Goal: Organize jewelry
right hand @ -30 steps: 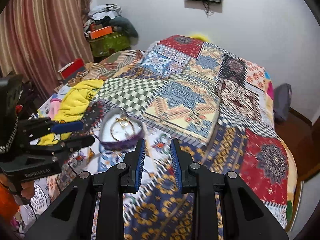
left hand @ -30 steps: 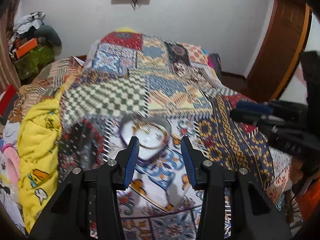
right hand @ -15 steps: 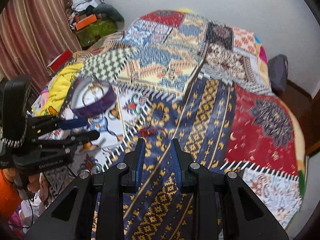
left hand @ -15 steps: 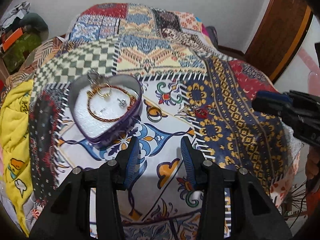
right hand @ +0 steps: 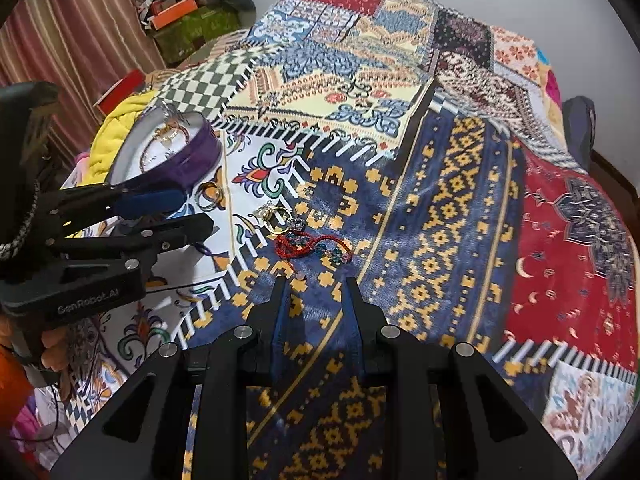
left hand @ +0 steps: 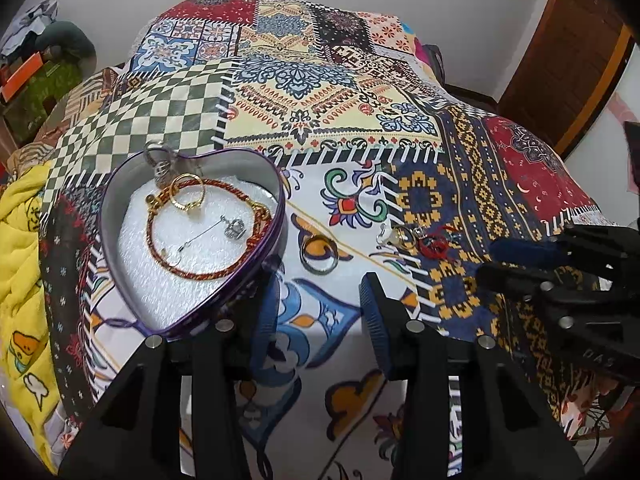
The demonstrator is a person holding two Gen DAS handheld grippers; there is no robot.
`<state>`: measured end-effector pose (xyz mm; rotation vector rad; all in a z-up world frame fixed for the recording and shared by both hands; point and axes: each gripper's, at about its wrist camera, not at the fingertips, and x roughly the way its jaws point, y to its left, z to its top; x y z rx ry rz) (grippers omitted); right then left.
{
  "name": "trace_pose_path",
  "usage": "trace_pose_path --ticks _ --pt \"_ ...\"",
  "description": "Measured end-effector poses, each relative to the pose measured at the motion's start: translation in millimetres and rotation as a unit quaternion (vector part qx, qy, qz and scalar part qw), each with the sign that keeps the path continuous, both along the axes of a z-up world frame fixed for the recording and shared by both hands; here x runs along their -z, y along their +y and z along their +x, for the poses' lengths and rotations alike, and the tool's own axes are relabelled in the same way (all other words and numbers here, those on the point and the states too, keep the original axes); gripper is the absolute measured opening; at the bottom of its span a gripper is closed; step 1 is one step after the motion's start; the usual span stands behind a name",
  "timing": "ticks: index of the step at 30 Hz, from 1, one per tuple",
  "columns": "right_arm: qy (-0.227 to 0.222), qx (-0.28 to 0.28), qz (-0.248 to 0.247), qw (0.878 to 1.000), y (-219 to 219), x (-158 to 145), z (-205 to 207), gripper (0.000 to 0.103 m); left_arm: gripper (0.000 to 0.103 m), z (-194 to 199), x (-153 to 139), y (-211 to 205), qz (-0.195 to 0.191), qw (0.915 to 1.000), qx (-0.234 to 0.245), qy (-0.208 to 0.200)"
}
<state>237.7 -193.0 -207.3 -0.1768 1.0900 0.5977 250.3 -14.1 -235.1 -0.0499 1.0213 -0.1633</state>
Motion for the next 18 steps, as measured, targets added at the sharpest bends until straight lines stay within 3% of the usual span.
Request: trace_pose_path --ticks 3,5,18 --pt "0.003 0.000 0.003 1.000 3 2 5 0.030 0.042 4 2 -3 0.008 1.0000 0.001 -0.006" --pt "-0.002 0.002 0.005 1.000 5 1 6 0.049 0.042 5 2 -4 0.010 0.9999 0.002 -0.010" --pt "-0.016 0.008 0.019 1.000 16 10 14 0.050 0.039 17 5 -1 0.001 0.9998 0.004 -0.020"
